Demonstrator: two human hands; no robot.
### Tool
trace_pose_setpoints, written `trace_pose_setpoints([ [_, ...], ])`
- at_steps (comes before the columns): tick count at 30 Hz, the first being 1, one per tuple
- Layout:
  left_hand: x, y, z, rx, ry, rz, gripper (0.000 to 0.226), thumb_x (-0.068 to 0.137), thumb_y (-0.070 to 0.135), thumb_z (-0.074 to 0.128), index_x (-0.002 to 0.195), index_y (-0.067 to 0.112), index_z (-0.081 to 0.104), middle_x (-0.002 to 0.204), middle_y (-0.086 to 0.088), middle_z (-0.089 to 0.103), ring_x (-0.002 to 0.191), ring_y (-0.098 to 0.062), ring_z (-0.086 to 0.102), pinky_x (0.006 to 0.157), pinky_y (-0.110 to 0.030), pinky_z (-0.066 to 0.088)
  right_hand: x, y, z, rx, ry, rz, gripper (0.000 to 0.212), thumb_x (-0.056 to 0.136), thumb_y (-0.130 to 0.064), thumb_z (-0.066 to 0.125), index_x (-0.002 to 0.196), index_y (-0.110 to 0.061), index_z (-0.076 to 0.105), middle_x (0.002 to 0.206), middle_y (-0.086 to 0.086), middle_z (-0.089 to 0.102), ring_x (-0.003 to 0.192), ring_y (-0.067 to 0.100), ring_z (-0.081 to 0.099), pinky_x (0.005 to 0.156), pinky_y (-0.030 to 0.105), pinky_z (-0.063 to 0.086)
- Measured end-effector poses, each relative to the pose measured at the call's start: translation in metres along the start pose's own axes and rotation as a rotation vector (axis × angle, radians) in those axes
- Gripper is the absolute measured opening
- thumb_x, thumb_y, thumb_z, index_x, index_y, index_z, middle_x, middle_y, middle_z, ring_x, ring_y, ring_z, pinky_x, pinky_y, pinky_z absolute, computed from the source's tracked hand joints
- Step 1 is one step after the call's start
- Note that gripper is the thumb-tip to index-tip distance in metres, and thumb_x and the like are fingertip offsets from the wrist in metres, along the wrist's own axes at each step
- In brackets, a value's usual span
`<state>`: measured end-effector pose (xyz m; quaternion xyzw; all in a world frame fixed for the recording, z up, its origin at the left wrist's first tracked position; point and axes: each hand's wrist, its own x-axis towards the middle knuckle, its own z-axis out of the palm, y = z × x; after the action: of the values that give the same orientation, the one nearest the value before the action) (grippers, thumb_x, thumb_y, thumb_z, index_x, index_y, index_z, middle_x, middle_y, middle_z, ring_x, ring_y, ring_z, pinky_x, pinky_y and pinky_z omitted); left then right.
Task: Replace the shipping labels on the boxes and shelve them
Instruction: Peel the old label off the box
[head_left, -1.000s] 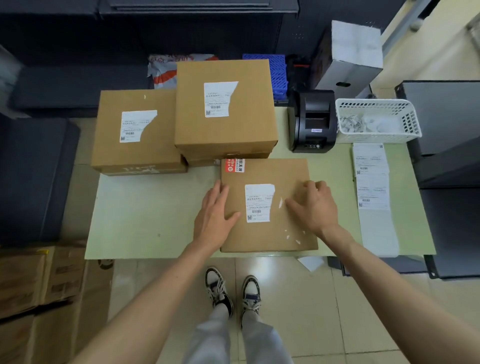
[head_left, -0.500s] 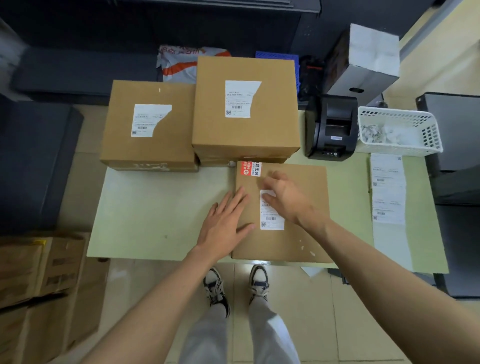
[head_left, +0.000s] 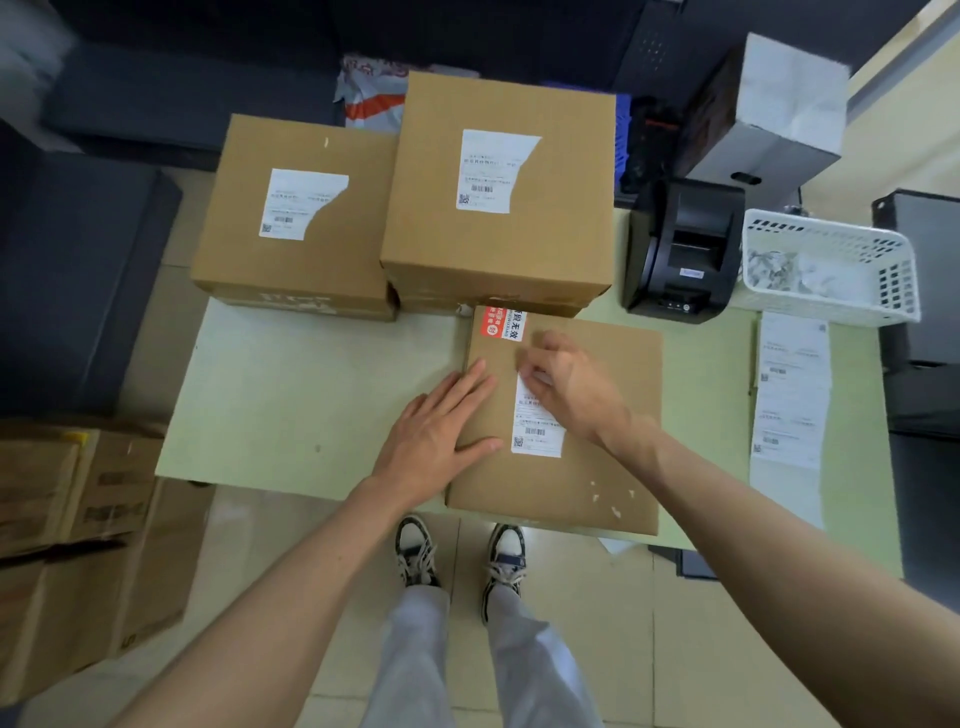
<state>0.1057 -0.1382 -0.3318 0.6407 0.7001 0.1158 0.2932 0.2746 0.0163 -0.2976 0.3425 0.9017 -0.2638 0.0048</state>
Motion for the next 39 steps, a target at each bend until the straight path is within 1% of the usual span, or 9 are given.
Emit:
trace_pose_setpoints([
  [5,-0.001,0.003,-0.002,-0.006,-0.015,-0.022,0.080,0.095,0.067,0.046,0.160,0.038,0.010,0.163,0.030,-0.013,0.154,-0.008,0.006,0.122,-0.048,0.024,0.002,-0.003,-0.004,0.017,-0.008,0.025,0.005,0.087,-0.010,0.058,0.091,-0.014,0.057,0.093,0.003,0.050,0.087,0.027,0.056,0.068,0.037,0.046],
  [10,0.001,0.003,-0.001,0.011,-0.018,-0.024,0.080,0.094,0.068,0.045,0.160,0.039,0.009,0.163,0.030,-0.013,0.154,-0.009,0.006,0.122,-0.047,0.024,0.005,-0.005,-0.003,-0.049,-0.008,0.053,0.009,0.093,-0.015,0.053,0.094,-0.015,0.061,0.096,0.002,0.051,0.085,0.027,0.058,0.062,0.029,0.034],
  [18,0.000,0.006,-0.004,0.010,-0.031,-0.055,0.079,0.094,0.066,0.048,0.160,0.041,0.012,0.163,0.031,-0.012,0.154,-0.008,0.004,0.122,-0.049,0.021,0.008,-0.005,-0.001,-0.074,-0.025,0.051,0.009,0.093,-0.015,0.051,0.090,-0.016,0.059,0.093,0.001,0.052,0.085,0.026,0.059,0.063,0.029,0.039],
  [21,0.000,0.006,-0.004,-0.004,-0.038,-0.058,0.079,0.094,0.066,0.048,0.160,0.041,0.011,0.162,0.031,-0.013,0.154,-0.008,0.004,0.122,-0.049,0.021,0.012,-0.003,-0.005,-0.015,-0.066,0.039,0.013,0.089,-0.011,0.052,0.083,-0.020,0.058,0.092,-0.001,0.052,0.087,0.026,0.059,0.072,0.038,0.049],
  [24,0.000,0.006,-0.005,-0.019,-0.035,-0.054,0.079,0.094,0.065,0.049,0.160,0.040,0.012,0.162,0.031,-0.012,0.154,-0.008,0.005,0.122,-0.048,0.020,0.014,-0.001,-0.008,0.024,-0.077,0.043,0.018,0.084,-0.009,0.053,0.078,-0.026,0.054,0.091,-0.003,0.052,0.083,0.024,0.059,0.074,0.043,0.052],
  [28,-0.001,0.007,-0.005,-0.020,-0.033,-0.053,0.079,0.095,0.064,0.049,0.160,0.039,0.013,0.163,0.030,-0.012,0.154,-0.010,0.008,0.122,-0.049,0.023,0.016,-0.003,-0.009,0.000,-0.097,0.043,0.011,0.083,-0.003,0.055,0.084,-0.014,0.060,0.094,-0.004,0.049,0.083,0.025,0.058,0.071,0.037,0.048],
  [34,-0.001,0.008,-0.006,-0.025,-0.037,-0.056,0.080,0.095,0.063,0.050,0.160,0.038,0.012,0.163,0.030,-0.011,0.154,-0.010,0.008,0.121,-0.049,0.024,0.018,0.000,-0.006,-0.009,-0.102,0.045,0.009,0.084,-0.006,0.056,0.086,-0.013,0.062,0.097,-0.001,0.053,0.084,0.024,0.058,0.067,0.026,0.034],
  [37,-0.001,0.008,-0.007,-0.030,-0.040,-0.059,0.080,0.095,0.062,0.051,0.160,0.038,0.012,0.163,0.030,-0.011,0.154,-0.010,0.009,0.121,-0.049,0.024,0.021,-0.001,-0.007,0.013,-0.115,0.071,0.009,0.080,-0.007,0.058,0.081,-0.015,0.060,0.095,-0.007,0.049,0.082,0.023,0.059,0.068,0.027,0.038],
  [39,-0.001,0.009,-0.007,-0.029,-0.045,-0.062,0.079,0.095,0.062,0.050,0.160,0.039,0.012,0.163,0.030,-0.012,0.154,-0.010,0.009,0.121,-0.049,0.024,0.022,-0.001,-0.009,0.029,-0.126,0.064,0.010,0.077,-0.008,0.060,0.080,-0.016,0.056,0.094,-0.005,0.050,0.078,0.024,0.058,0.070,0.034,0.046],
])
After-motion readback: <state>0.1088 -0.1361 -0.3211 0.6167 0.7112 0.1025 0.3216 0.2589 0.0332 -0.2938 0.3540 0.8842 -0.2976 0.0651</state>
